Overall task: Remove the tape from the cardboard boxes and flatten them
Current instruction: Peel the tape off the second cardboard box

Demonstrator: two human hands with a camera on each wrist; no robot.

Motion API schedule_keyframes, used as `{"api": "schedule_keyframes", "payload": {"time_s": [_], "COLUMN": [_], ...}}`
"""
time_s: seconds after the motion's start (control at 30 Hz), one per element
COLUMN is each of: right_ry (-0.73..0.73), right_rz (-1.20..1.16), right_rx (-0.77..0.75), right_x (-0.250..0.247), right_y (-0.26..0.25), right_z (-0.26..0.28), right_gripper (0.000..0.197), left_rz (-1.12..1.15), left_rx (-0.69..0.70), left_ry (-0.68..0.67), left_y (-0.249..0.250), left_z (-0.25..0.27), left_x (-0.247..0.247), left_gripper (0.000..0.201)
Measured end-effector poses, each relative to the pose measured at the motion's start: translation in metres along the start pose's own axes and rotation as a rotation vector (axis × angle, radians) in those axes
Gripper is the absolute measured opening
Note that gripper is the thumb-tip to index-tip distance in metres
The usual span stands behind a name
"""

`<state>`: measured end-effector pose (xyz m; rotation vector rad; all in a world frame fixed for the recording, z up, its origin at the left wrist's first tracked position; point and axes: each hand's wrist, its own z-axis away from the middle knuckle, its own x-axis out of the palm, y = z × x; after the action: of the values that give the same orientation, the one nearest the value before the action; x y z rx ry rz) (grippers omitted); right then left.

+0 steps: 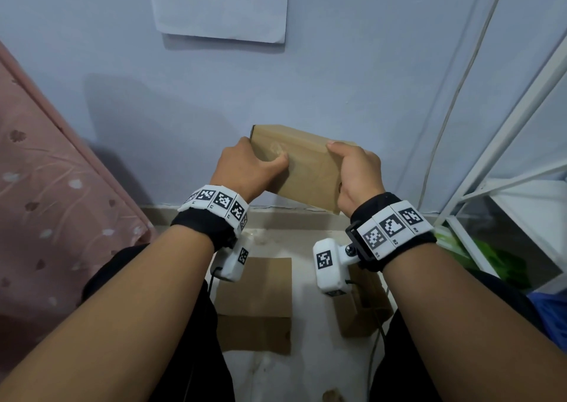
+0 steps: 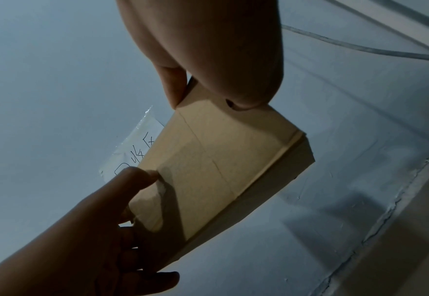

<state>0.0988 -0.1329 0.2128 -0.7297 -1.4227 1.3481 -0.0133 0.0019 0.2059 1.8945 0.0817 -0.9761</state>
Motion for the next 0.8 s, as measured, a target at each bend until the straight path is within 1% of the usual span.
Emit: {"api": "schedule_keyframes", "payload": {"time_s": [0.17,0.3,0.33,0.43,0.47,0.63,0.77,0.8], "right_ry": [0.008,0.021,0.020,0.012,0.008,0.020,0.057,0.065], "right_rz": [0.011,-0.019,-0.026,-0.048,-0.056,-0.054,-0.055,-0.058], "right_rx": [0.000,0.001,0.005,0.023,0.030,0.042,0.046,0.045], "right_x": [0.001,0.003,0.002,0.002,0.002,0.002,0.000,-0.001], "right_y": [0.002,0.001,0.000,-0.003,-0.003,-0.003,-0.004,-0.004], "right_z": [0.003,0.006,0.006,0.009,0.010,0.011,0.007,0.006], "right_gripper": [0.026,0.035,0.034,0.021,0.018,0.022,0.024,0.028], "left_rz": [-0.060,-0.101,-0.077,0.044,0.070,0.212,0.185,0.178], "left_rx": [-0.007,0.033,0.037,0.018,0.009,-0.031,0.025,0.036], "left_ry": [0.035,0.061,0.056,0.046,0.054,0.090,0.093,0.083], "left_y": [0.003,0.000,-0.001,-0.001,0.000,-0.004,-0.005,-0.004], "left_z": [0.003,0.005,0.004,0.003,0.003,-0.001,-0.002,-0.002], "left_x": [0.004,0.003,0.003,0.006,0.007,0.012,0.015,0.016], "left_gripper": [0.056,0.044,0.046,0.069,0.072,0.052,0.043,0.042]}}
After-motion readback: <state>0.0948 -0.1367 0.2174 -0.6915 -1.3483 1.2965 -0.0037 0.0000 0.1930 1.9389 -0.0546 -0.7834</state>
